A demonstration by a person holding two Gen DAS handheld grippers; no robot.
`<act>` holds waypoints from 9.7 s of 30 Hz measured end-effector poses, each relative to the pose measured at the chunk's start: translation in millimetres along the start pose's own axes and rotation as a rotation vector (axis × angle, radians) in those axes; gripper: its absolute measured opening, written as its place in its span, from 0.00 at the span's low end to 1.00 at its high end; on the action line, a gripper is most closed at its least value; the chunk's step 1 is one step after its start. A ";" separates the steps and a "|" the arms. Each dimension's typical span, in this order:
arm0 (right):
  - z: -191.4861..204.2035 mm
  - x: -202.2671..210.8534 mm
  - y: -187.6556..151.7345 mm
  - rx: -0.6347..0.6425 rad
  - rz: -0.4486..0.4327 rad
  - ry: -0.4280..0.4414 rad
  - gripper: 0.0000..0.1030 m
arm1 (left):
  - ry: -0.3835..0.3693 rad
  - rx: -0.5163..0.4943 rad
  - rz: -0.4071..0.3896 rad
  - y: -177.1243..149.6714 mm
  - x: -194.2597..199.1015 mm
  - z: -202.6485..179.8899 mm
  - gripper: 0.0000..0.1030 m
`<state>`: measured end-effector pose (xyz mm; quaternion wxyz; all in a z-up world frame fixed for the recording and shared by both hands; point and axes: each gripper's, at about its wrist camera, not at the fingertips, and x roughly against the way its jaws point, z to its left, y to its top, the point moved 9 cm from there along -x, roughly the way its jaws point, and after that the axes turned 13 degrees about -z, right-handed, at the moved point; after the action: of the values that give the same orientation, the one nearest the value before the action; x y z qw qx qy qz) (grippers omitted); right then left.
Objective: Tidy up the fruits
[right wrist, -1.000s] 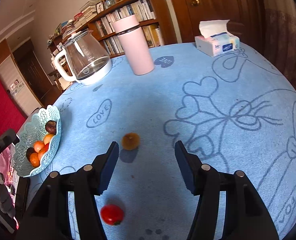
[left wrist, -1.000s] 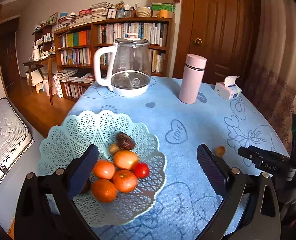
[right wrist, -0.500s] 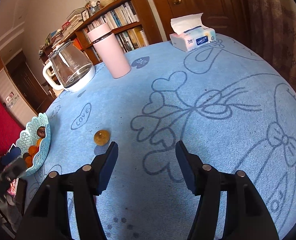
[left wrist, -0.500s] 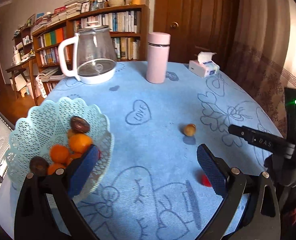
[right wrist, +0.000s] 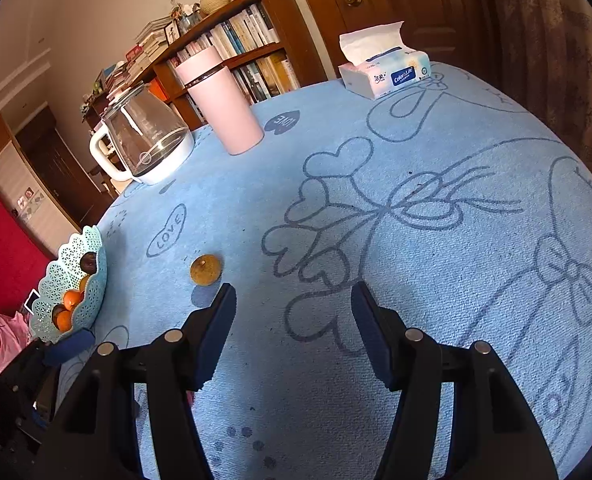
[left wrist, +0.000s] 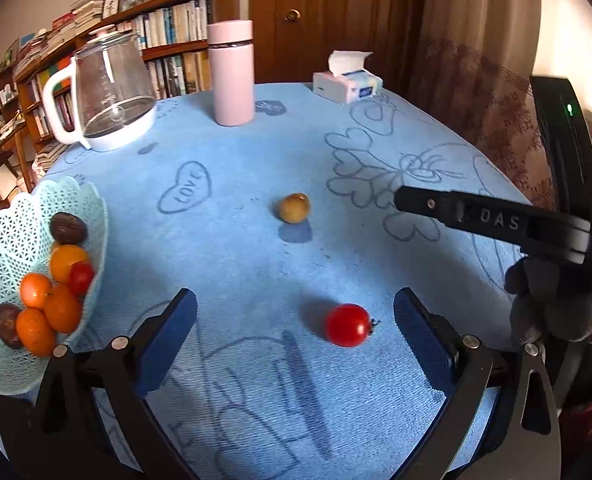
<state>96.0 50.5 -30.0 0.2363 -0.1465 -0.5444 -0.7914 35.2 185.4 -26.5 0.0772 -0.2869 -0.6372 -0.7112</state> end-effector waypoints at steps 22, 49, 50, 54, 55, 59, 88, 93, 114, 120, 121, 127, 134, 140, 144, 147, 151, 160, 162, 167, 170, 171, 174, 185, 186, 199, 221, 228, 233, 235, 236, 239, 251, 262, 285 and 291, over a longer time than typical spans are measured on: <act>-1.0 -3.1 -5.5 -0.009 0.010 0.001 0.58 | -0.106 -0.023 0.091 -28.2 -22.0 -29.5 0.31; 69.2 -43.3 6.8 0.183 0.101 0.106 0.55 | 0.000 0.045 -0.061 22.2 18.0 27.6 0.30; 71.9 -47.2 6.0 0.185 0.108 0.106 0.53 | 0.005 0.048 -0.067 24.1 19.4 30.0 0.30; 83.9 -61.4 1.2 0.206 0.131 0.113 0.49 | 0.017 0.062 -0.080 29.0 23.9 38.5 0.30; 87.8 -65.0 -0.4 0.218 0.138 0.116 0.48 | 0.020 0.066 -0.083 30.0 24.8 40.5 0.30; 94.4 -75.4 -4.8 0.240 0.152 0.114 0.43 | 0.033 0.079 -0.092 33.7 26.5 47.1 0.30; 83.9 -58.6 -5.1 0.207 0.087 0.089 0.27 | 0.137 0.144 -0.131 44.6 35.6 97.1 0.30; 86.1 -56.3 -8.6 0.209 0.090 0.097 0.27 | 0.188 0.181 -0.151 49.5 42.7 124.4 0.30; 87.2 -55.4 -11.3 0.206 0.092 0.107 0.27 | 0.422 0.342 -0.169 43.7 61.6 235.0 0.45; 87.8 -54.1 -12.7 0.203 0.090 0.112 0.27 | 0.452 0.368 -0.180 43.7 66.1 243.6 0.71; 88.4 -53.4 -12.7 0.202 0.090 0.115 0.27 | 0.455 0.366 -0.187 45.1 67.7 243.4 0.75; 95.0 -46.9 -10.9 0.206 0.078 0.136 0.27 | 0.474 0.359 -0.225 51.8 79.9 246.8 0.97; 115.6 -36.1 -8.4 0.231 0.063 0.170 0.27 | 0.508 0.332 -0.255 54.5 102.2 264.4 0.97; 173.2 -25.6 -11.4 0.285 0.061 0.273 0.27 | 0.536 0.349 -0.314 60.9 131.6 283.4 0.97; 225.0 -19.9 -19.1 0.337 0.074 0.367 0.27 | 0.539 0.343 -0.335 64.6 142.6 287.1 0.97; 255.7 -19.2 -27.1 0.359 0.090 0.421 0.27 | 0.538 0.358 -0.351 66.3 149.8 292.0 0.97; 296.0 -21.6 -44.8 0.391 0.126 0.485 0.27 | 0.532 0.393 -0.361 65.2 155.2 298.9 0.97; 348.2 -28.3 -87.2 0.440 0.197 0.561 0.28 | 0.516 0.415 -0.367 65.2 157.0 301.9 0.97; 351.6 -29.3 -92.8 0.435 0.206 0.568 0.29 | 0.512 0.421 -0.368 64.9 156.3 302.2 0.97; 338.1 -29.4 -88.2 0.407 0.189 0.552 0.52 | 0.513 0.430 -0.364 63.7 156.2 303.2 0.97; 321.5 -32.6 -80.5 0.362 0.180 0.524 0.52 | 0.511 0.433 -0.357 62.6 153.5 301.7 0.97; 317.4 -34.9 -78.1 0.351 0.176 0.516 0.52 | 0.509 0.431 -0.355 62.3 152.2 300.5 0.97; 299.0 -37.2 -71.4 0.315 0.160 0.484 0.52 | 0.504 0.420 -0.348 62.4 148.5 296.4 0.97; 264.5 -37.3 -54.1 0.301 0.077 0.403 0.67 | 0.532 0.339 -0.325 62.1 138.1 281.9 0.97; 263.4 -35.6 -52.5 0.304 0.065 0.401 0.68 | 0.533 0.334 -0.324 62.2 137.7 280.3 0.97; 246.6 -25.5 -48.5 0.294 0.053 0.393 0.82 | 0.562 0.224 -0.294 54.9 137.9 254.1 0.97; 240.8 -5.2 -43.9 0.456 -0.067 0.297 0.95 | 0.618 0.122 -0.223 22.8 148.8 217.3 0.97; 240.7 0.1 -41.5 0.492 -0.107 0.275 0.95 | 0.638 0.083 -0.220 21.9 150.2 211.6 0.97; 242.8 4.7 -39.9 0.523 -0.133 0.260 0.95 | 0.659 0.040 -0.219 20.2 151.9 207.5 0.97; 242.9 6.4 -39.1 0.532 -0.142 0.251 0.95 | 0.669 0.021 -0.215 18.4 153.2 206.2 0.97; 243.1 7.2 -38.8 0.535 -0.146 0.248 0.95 | 0.671 0.015 -0.212 17.2 153.8 205.6 0.97; 245.1 10.4 -38.8 0.548 -0.160 0.245 0.95 | 0.678 0.002 -0.202 12.0 156.3 205.1 0.97; 257.4 17.4 -50.5 0.654 -0.207 0.223 0.95 | 0.729 0.037 -0.163 -22.0 163.8 220.0 0.97; 260.9 26.5 -47.4 0.716 -0.270 0.179 0.95 | 0.710 0.004 -0.152 -24.6 155.6 211.1 0.97; 263.4 30.8 -47.6 0.727 -0.285 0.183 0.95 | 0.726 -0.016 -0.153 -26.2 156.0 211.6 0.97; 265.5 31.0 -48.5 0.733 -0.286 0.190 0.95 | 0.730 -0.019 -0.152 -26.1 156.5 211.4 0.97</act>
<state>37.2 305.4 43.5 0.2098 0.0985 -0.7812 -0.5797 -40.7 431.1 35.2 0.2433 0.0330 -0.5805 -0.7763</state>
